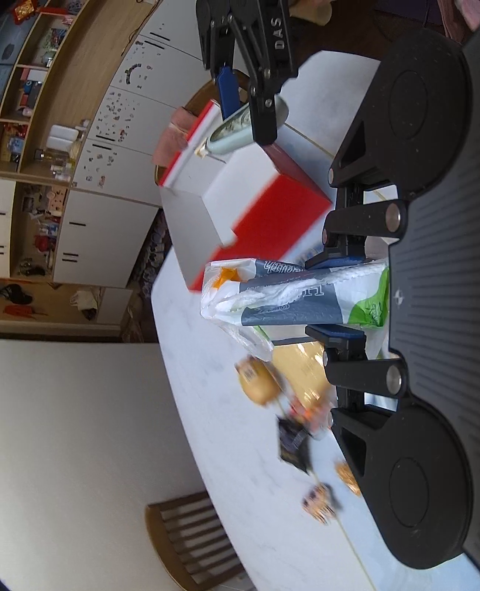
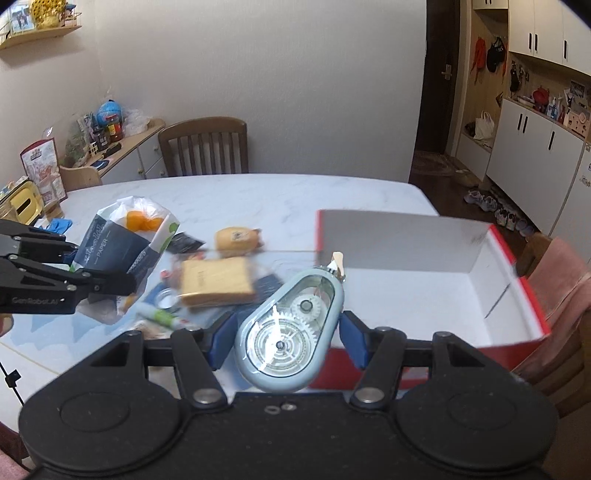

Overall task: Organize objects
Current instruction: 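Carry both items into the red shoebox and open both tools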

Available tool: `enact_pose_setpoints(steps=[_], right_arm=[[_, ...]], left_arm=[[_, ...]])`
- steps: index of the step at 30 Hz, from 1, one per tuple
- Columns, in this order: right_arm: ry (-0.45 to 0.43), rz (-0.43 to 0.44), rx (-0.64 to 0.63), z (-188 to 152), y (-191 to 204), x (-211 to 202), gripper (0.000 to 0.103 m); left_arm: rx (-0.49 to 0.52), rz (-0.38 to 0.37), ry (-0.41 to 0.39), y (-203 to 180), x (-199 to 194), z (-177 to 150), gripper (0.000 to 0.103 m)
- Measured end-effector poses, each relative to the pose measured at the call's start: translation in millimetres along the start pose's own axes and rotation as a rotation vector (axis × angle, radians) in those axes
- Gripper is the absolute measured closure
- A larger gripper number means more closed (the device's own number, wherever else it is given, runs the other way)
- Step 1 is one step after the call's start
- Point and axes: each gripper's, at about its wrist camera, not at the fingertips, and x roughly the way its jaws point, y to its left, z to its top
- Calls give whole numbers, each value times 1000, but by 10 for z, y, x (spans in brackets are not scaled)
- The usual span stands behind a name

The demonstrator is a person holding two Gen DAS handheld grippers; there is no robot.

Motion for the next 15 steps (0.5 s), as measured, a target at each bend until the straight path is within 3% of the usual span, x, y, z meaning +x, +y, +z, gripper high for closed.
enact_pose_setpoints(steps=[7, 15], right_arm=[[-7, 8, -9, 47, -674, 68, 43], [22, 9, -4, 99, -1254, 299, 43]], left_arm=[[36, -14, 22, -604, 404, 381, 74], [86, -36, 105, -1079, 995, 787, 74]])
